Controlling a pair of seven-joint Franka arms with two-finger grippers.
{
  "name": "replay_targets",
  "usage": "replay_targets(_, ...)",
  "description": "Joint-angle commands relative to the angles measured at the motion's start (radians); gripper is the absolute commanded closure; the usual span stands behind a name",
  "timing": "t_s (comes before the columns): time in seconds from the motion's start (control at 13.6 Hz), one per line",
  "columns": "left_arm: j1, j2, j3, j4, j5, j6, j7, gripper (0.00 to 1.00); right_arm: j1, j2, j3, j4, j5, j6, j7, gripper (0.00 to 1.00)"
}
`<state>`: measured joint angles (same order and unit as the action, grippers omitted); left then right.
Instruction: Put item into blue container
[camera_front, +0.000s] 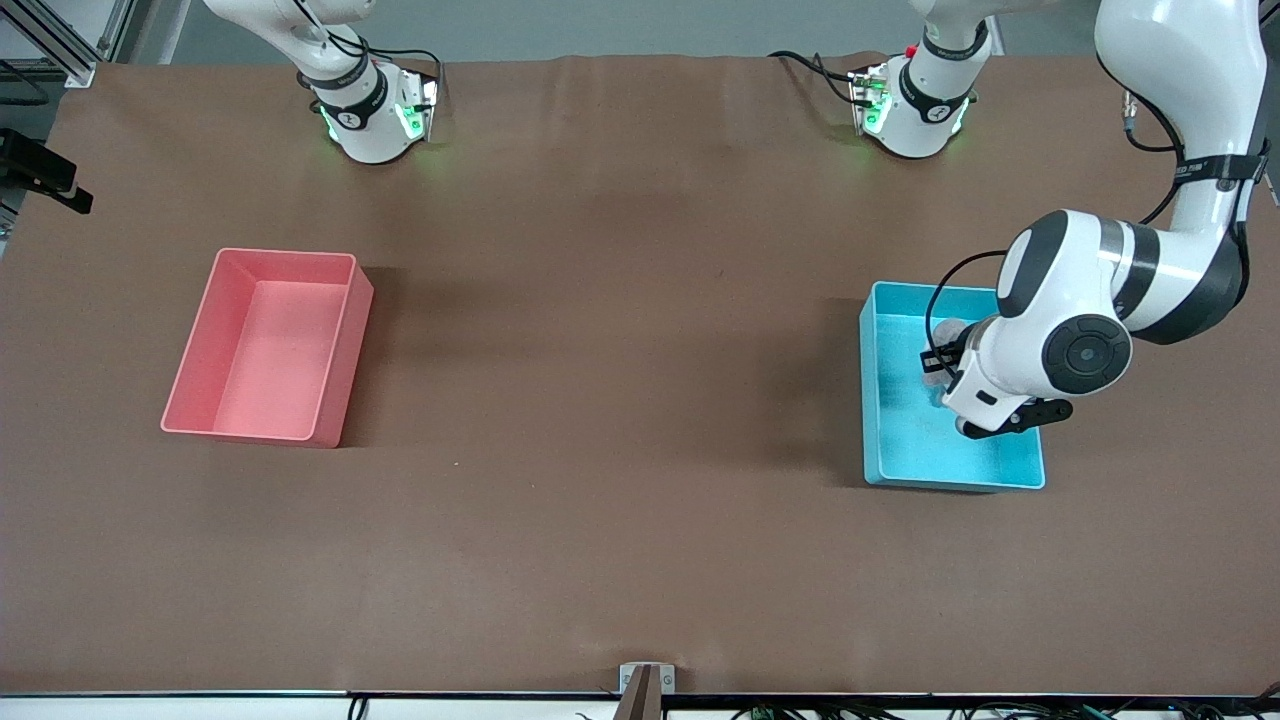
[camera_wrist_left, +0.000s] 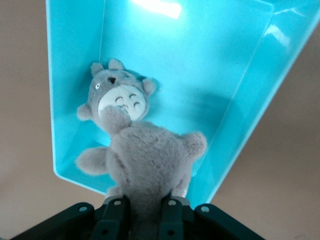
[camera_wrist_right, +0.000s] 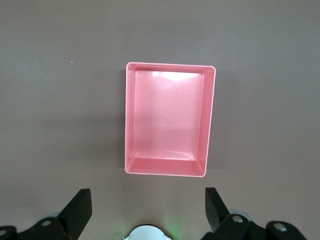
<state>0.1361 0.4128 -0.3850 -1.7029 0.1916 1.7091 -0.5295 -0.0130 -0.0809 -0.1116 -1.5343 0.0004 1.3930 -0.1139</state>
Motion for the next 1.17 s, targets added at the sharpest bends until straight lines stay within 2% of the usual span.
replay_targets(0.0,0.046,0.056,-0.005,0.015,0.002,0.072,0.006,0.67,0.002,-0.022,0.003,-0.014,-0.014,0.008,-0.013,0.00)
replay_targets(0.15,0.030,0.095,-0.005,0.076,0.005,0.087,-0.003,0.32,0.001,-0.022,0.001,-0.007,-0.013,0.006,-0.012,0.00)
replay_targets(0.22,0.030,0.113,-0.003,0.116,0.006,0.089,0.006,0.00,-0.001,-0.022,0.001,-0.004,-0.002,0.011,-0.010,0.00)
replay_targets(0.37,0.030,0.121,-0.005,0.173,0.005,0.087,0.011,0.00,0.001,-0.025,0.003,0.000,0.000,0.011,-0.006,0.00)
replay_targets(0.59,0.030,0.097,-0.011,0.178,0.003,0.083,0.009,0.00,0.001,-0.028,0.003,0.000,0.000,-0.017,-0.003,0.00)
replay_targets(0.81,0.037,0.020,-0.014,0.193,-0.001,0.063,0.016,0.00,0.001,-0.026,0.003,-0.001,0.001,-0.049,-0.003,0.00)
replay_targets(0.95,0.037,-0.028,-0.015,0.244,-0.009,-0.006,0.016,0.00,-0.001,-0.026,0.001,-0.003,0.001,-0.077,-0.004,0.00)
replay_targets(1.1,0.037,-0.045,-0.020,0.333,-0.009,-0.132,0.017,0.00,0.001,-0.028,0.001,-0.001,0.001,-0.077,-0.004,0.00)
